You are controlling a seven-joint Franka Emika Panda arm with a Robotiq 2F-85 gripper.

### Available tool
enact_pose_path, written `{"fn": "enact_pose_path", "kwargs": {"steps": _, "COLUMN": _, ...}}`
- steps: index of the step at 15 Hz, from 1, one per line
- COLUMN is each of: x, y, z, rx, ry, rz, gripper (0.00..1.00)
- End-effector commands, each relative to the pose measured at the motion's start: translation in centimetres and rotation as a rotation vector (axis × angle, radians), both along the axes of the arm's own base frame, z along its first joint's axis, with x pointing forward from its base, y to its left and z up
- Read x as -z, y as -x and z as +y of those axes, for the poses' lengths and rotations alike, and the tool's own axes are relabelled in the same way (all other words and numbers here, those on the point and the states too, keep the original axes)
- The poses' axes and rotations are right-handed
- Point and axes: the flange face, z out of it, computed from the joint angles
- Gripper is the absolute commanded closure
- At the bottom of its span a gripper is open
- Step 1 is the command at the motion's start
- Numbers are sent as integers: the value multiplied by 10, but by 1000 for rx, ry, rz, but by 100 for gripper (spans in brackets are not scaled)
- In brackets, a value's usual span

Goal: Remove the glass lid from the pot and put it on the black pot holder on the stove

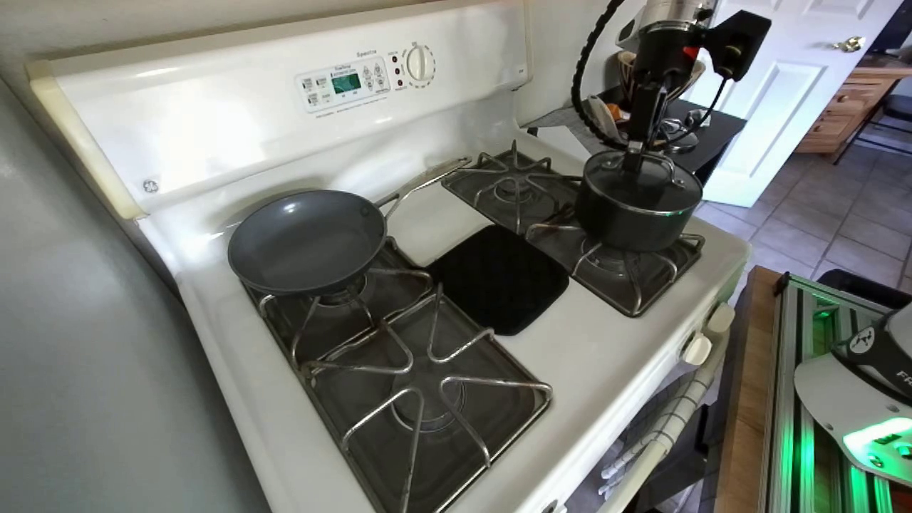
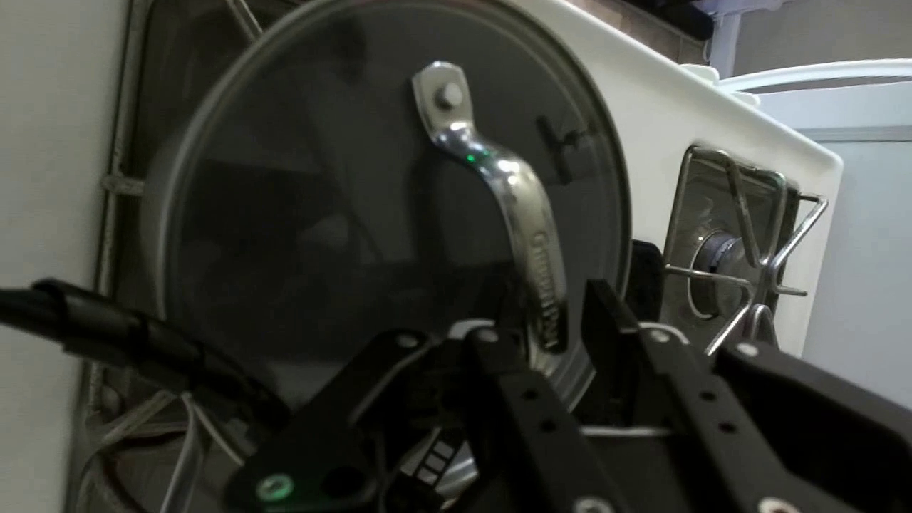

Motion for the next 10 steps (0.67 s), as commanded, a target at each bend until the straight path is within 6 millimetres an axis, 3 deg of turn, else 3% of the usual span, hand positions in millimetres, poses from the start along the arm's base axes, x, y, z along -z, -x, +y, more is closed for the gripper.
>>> {"fn": "enact_pose_path", "kwargs": {"steps": 1, "x": 6, "y": -9, "z": 2, "rx": 11, "ry": -2, "rz": -5, "gripper": 100}}
{"fn": "enact_pose_path", "kwargs": {"steps": 10, "x": -2, "y": -11, "z": 4, "rx": 7, "ry": 5, "rz": -16, "gripper": 100}}
